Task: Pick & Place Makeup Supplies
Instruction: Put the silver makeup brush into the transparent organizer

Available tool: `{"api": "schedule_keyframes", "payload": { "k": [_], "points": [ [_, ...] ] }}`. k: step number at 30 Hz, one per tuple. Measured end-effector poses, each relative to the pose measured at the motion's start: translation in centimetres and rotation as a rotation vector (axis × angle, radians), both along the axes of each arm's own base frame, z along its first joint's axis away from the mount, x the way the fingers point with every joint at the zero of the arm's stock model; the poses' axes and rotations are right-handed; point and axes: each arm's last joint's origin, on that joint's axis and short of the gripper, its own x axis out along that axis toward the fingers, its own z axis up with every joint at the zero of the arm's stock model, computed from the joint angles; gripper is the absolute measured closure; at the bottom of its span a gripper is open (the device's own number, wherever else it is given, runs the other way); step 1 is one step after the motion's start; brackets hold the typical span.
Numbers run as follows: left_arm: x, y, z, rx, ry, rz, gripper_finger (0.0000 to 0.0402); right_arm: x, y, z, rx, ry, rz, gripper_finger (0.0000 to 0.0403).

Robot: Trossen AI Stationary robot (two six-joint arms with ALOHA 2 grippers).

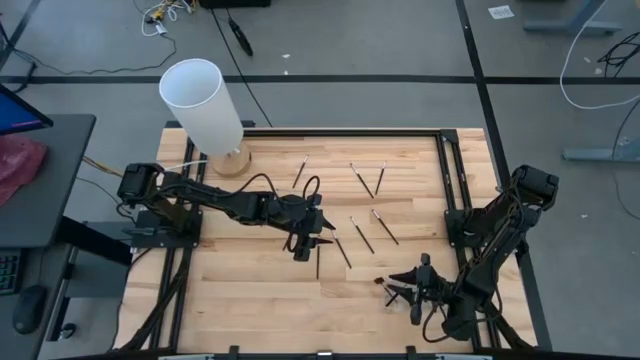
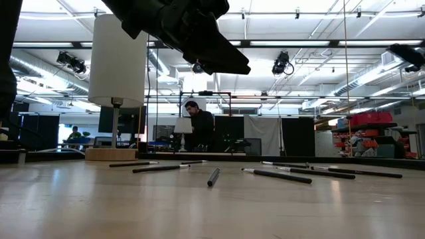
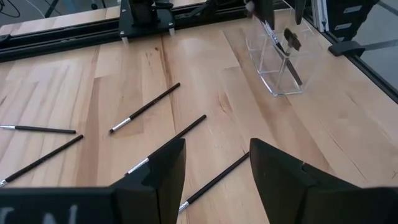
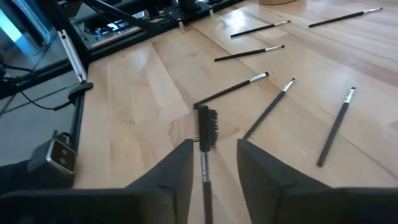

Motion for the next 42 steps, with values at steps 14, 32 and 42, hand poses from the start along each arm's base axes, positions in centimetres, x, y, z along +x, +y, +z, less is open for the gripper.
{"api": "schedule_keyframes", "payload": {
  "k": [14,32,42],
  "points": [
    [0.0,0.0,0.0,-0.003,-0.001,0.001,0.0220,1.0,-0.5,3.8,-0.052,-0.121,0.020,0.0291],
    [-1.6,3.0,-2.3,0.136,0.296,0.300,0.0220,11.9,-10.3,5.1,-0.255,-0.080,-0.153,0.0298],
    [-5.4,9.5,-6.2,0.061,0.324,0.578,0.0220,15.0,-14.5,2.1,-0.206,-0.017,-0.231,0.0298]
  ]
}}
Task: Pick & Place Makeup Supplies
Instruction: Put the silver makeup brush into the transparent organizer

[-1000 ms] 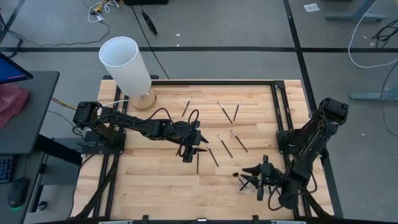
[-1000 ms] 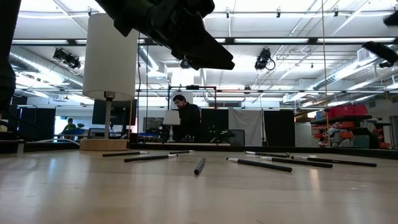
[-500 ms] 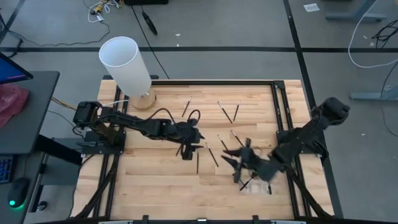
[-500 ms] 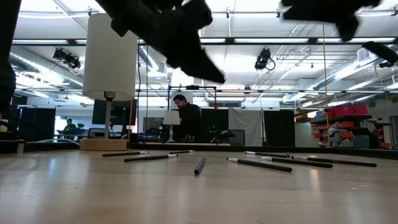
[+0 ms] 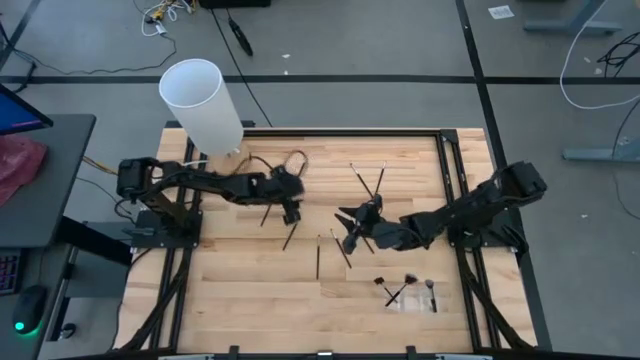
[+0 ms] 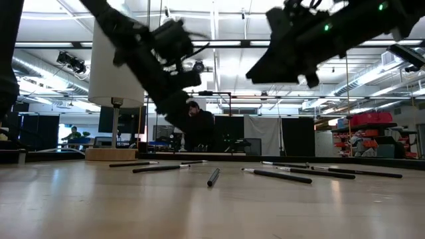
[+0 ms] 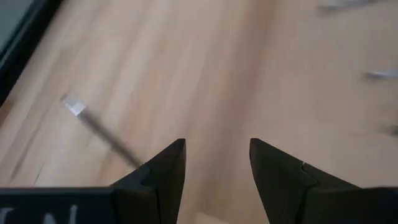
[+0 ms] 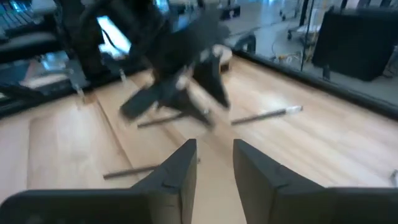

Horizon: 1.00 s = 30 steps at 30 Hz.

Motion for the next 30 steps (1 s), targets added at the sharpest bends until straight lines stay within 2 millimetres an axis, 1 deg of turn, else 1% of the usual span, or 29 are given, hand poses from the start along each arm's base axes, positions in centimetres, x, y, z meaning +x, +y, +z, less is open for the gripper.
{"api": "schedule_keyframes", "payload": {
  "k": [3,6,8,10,14,18,25,30],
  "points": [
    [-1.9,2.1,-1.6,-0.038,-0.148,0.148,0.0220,0.9,-0.1,-1.5,0.014,-0.015,-0.018,0.0298],
    [-3.3,3.5,-2.3,-0.066,-0.334,0.260,0.0220,1.9,-0.5,-2.8,0.014,-0.054,-0.031,0.0298],
    [-3.7,4.1,-2.5,-0.074,-0.421,0.303,0.0220,2.5,-0.9,-3.6,0.024,-0.092,-0.036,0.0298],
    [-3.9,4.8,-2.7,-0.085,-0.458,0.338,0.0220,3.0,-1.2,-4.3,0.032,-0.106,-0.026,0.0298],
    [-3.3,5.8,-2.9,-0.078,-0.465,0.367,0.0220,3.5,-1.8,-5.3,0.058,-0.123,0.004,0.0298],
    [-2.4,6.7,-3.8,-0.084,-0.439,0.384,0.0220,3.6,-1.8,-5.3,0.076,-0.131,0.019,0.0298],
    [-0.8,8.2,-6.1,-0.091,-0.378,0.423,0.0220,3.6,-1.3,-5.2,0.083,-0.139,0.046,0.0298],
    [0.1,8.7,-7.7,-0.115,-0.309,0.432,0.0220,3.5,-1.2,-5.2,0.085,-0.139,0.049,0.0298]
  ]
}}
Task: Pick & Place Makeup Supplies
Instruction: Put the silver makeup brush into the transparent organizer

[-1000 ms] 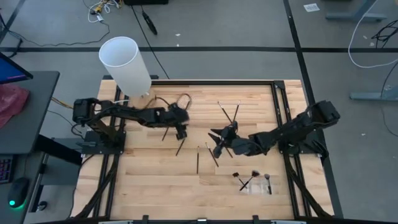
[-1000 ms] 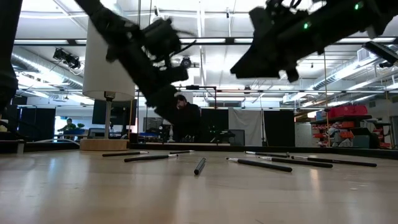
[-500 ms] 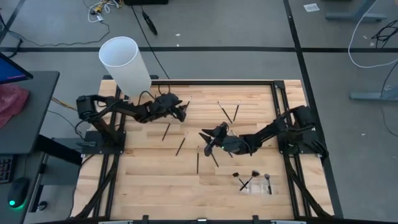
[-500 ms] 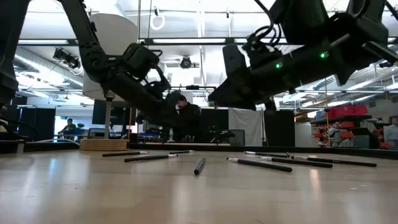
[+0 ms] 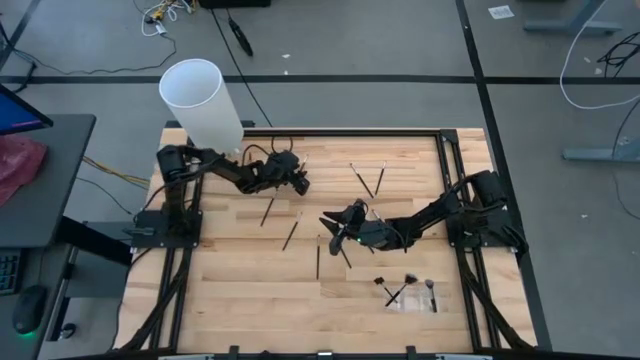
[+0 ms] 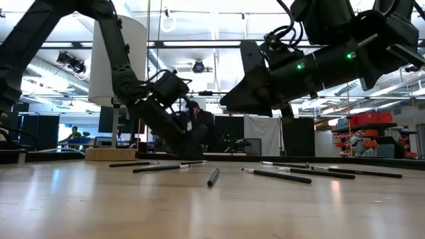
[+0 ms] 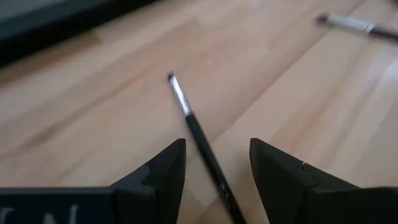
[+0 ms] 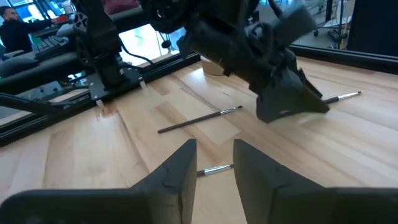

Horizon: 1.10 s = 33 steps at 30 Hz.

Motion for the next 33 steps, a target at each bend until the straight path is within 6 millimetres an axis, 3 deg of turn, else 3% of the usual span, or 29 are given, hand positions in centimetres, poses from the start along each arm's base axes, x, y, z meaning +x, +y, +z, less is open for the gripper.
{"api": "schedule_keyframes", "payload": {
  "k": [6,15,24,33],
  "points": [
    [0.5,0.3,-0.7,0.012,0.078,-0.005,0.0249,0.0,0.0,0.0,0.001,0.000,-0.001,0.0298],
    [0.4,0.0,-1.1,0.020,0.147,-0.084,0.0387,0.0,0.2,0.0,0.003,0.004,0.026,0.0298],
    [0.0,-0.3,-1.0,0.002,0.161,-0.147,0.0392,-0.4,1.6,-0.4,-0.005,0.046,0.097,0.0298],
    [-1.7,-1.7,-1.2,-0.088,-0.005,-0.265,0.0393,-0.7,2.6,-0.7,-0.016,0.089,0.125,0.0298]
  ]
}}
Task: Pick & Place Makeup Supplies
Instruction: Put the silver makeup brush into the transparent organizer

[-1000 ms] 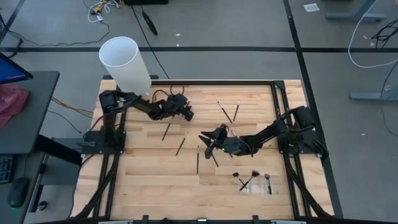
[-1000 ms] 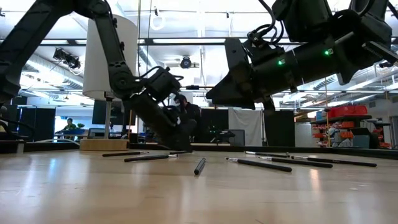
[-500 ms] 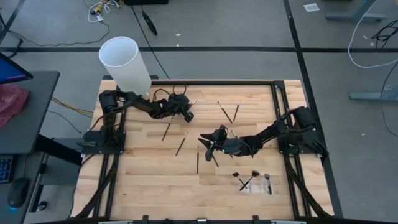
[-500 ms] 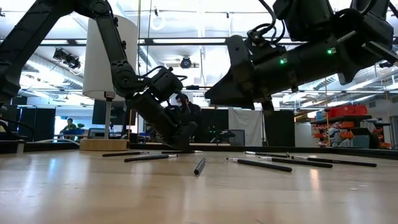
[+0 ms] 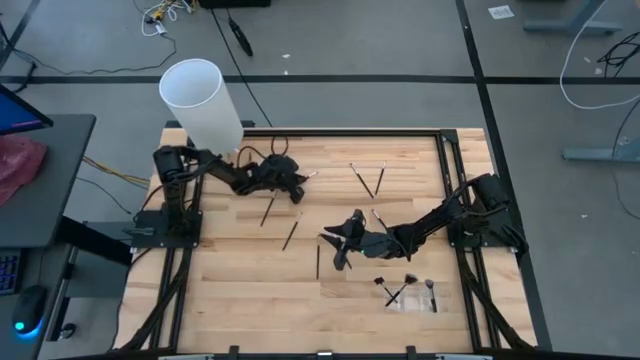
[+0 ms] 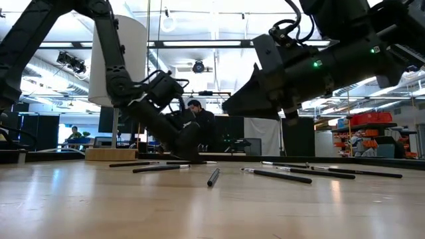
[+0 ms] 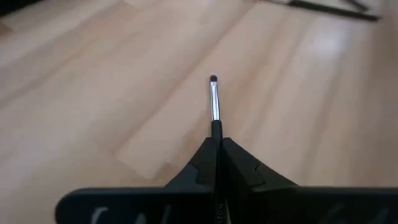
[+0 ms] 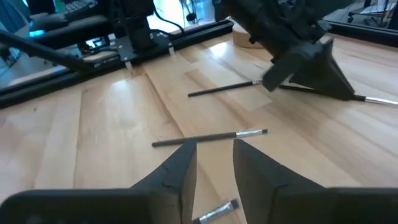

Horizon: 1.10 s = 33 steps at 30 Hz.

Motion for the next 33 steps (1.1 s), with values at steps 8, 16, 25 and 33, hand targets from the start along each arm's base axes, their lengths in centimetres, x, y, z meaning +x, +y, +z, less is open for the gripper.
{"api": "schedule_keyframes", "payload": {
  "k": [8,16,25,33],
  "points": [
    [-1.9,-1.4,-0.3,-0.019,-0.162,-0.089,0.0397,0.0,0.0,-0.1,-0.005,0.013,0.000,0.0298],
    [-2.5,-1.6,-0.5,0.000,-0.170,-0.088,0.0391,0.0,0.0,-0.1,-0.005,0.013,-0.001,0.0298],
    [-2.5,-1.7,-0.5,0.061,-0.150,-0.153,0.0318,0.0,0.0,-0.1,-0.005,0.012,-0.001,0.0298],
    [-2.0,-2.5,-1.0,0.221,-0.093,-0.200,0.0248,0.0,-0.1,-0.1,-0.006,0.012,-0.003,0.0298]
  ]
}}
